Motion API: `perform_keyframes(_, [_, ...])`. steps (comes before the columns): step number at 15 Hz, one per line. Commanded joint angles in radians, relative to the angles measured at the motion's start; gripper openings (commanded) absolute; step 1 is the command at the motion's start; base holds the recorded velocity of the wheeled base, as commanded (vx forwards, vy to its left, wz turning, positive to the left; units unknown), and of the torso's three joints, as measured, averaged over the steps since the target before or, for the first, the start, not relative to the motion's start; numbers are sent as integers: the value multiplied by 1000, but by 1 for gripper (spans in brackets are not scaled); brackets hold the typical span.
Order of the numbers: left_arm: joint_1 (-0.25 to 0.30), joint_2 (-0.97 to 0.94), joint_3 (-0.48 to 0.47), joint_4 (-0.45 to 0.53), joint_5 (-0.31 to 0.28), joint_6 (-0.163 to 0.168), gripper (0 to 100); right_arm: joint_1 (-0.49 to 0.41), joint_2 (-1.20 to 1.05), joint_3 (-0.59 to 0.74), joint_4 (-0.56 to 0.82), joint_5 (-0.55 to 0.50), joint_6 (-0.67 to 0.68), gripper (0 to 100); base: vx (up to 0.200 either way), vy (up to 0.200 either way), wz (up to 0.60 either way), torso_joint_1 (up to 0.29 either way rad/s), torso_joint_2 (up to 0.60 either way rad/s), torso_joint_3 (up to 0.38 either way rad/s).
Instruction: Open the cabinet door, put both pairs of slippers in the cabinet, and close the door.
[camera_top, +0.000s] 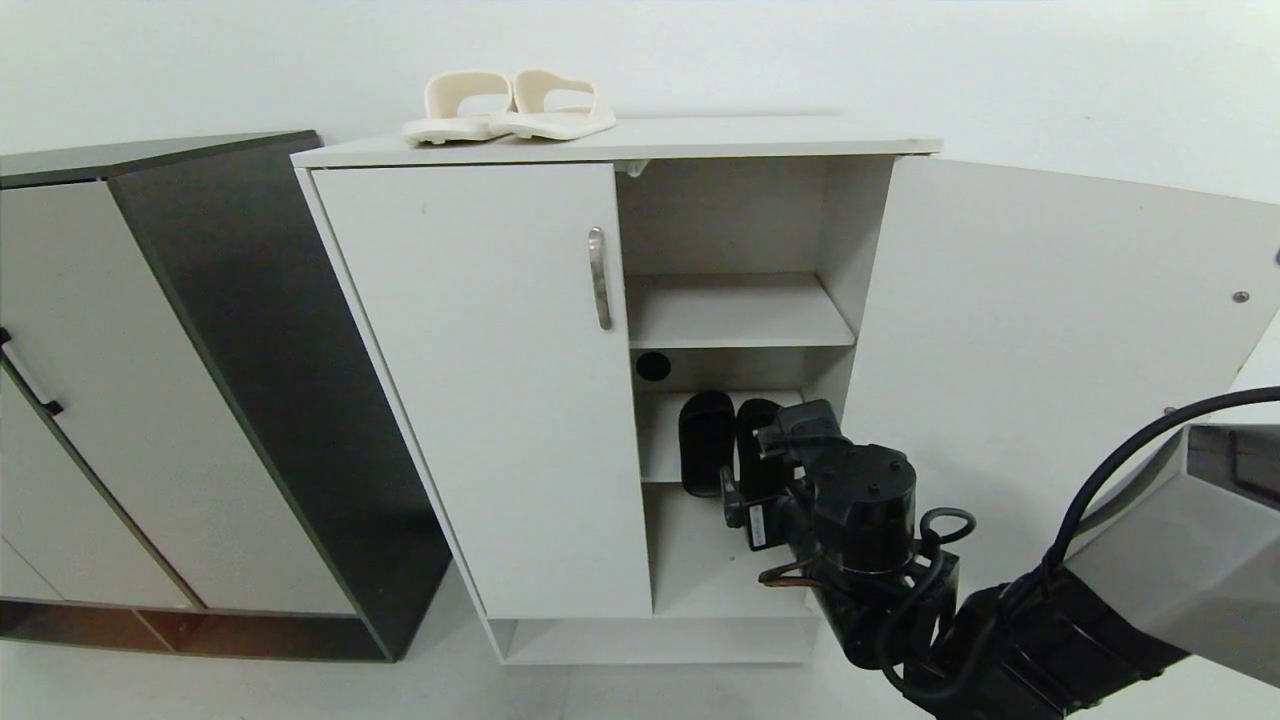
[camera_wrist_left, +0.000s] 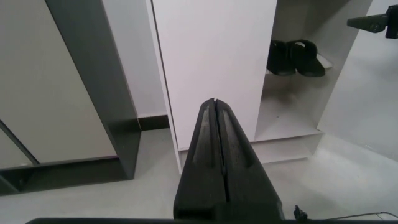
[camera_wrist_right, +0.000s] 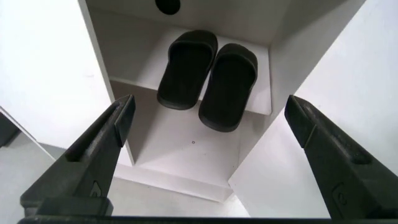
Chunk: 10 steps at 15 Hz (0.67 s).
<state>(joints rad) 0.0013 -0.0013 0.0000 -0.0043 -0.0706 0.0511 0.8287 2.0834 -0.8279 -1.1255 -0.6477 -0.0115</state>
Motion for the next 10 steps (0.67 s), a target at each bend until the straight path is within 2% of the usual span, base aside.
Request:
perform_keyframes(1, [0,1,0,0,0,0,0,4,-2,7,-3,0,-1,100,0,0,0,0,0,0])
perform_keyframes(4, [0,1,0,0,0,-2,0,12,-5,15,-3,0,-1,100,0,0,0,0,0,0])
perform_keyframes(10, [0,1,-2,0,0,-4,0,13,-20,53,-14,0,-1,100,0,200,0,3,2,4])
